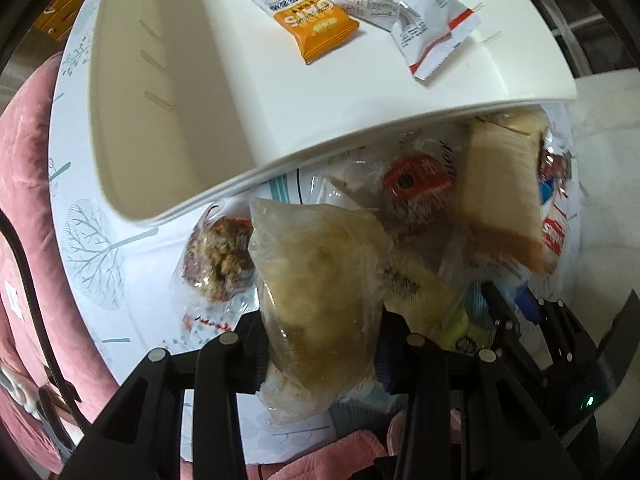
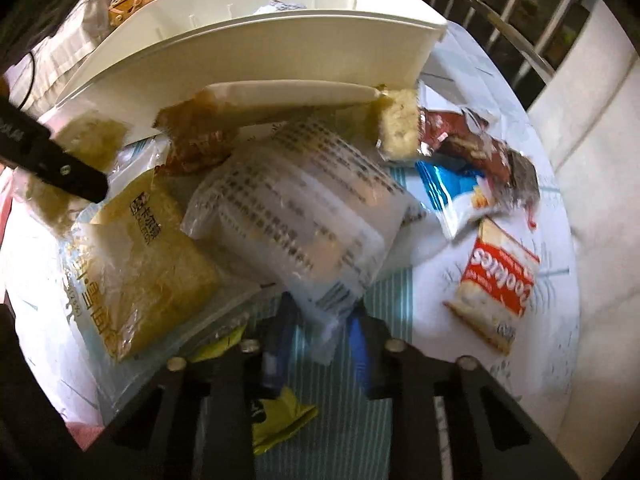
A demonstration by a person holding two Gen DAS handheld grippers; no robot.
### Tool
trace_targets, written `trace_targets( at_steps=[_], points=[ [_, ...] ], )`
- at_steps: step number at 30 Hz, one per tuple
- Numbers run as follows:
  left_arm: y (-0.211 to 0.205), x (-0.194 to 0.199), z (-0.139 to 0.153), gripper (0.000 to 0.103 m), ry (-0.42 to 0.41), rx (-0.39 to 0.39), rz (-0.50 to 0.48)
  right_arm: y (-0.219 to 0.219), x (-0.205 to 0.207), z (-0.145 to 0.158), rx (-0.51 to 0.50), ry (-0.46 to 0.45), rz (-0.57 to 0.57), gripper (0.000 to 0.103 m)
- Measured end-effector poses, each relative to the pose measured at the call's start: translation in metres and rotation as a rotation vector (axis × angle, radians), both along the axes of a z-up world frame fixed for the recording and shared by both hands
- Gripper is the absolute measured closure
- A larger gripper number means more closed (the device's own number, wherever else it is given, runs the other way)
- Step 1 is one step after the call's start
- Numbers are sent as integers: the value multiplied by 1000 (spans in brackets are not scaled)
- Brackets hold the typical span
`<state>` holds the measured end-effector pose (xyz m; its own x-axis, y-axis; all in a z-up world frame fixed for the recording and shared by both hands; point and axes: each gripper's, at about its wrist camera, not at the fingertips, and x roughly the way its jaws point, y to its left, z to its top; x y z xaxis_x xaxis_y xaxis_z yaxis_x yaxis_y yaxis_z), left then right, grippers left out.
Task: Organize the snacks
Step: 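Lift both bags over the white tray and release them inside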
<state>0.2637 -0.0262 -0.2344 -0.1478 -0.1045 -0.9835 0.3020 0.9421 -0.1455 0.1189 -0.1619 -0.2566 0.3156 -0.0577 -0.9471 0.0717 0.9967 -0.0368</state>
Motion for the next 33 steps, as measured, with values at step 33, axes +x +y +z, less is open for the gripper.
trace_targets(
  at_steps=[33],
  points=[
    [83, -36, 129, 64, -185, -138, -111, 23, -46, 139, -53, -302, -160, 101]
  ],
)
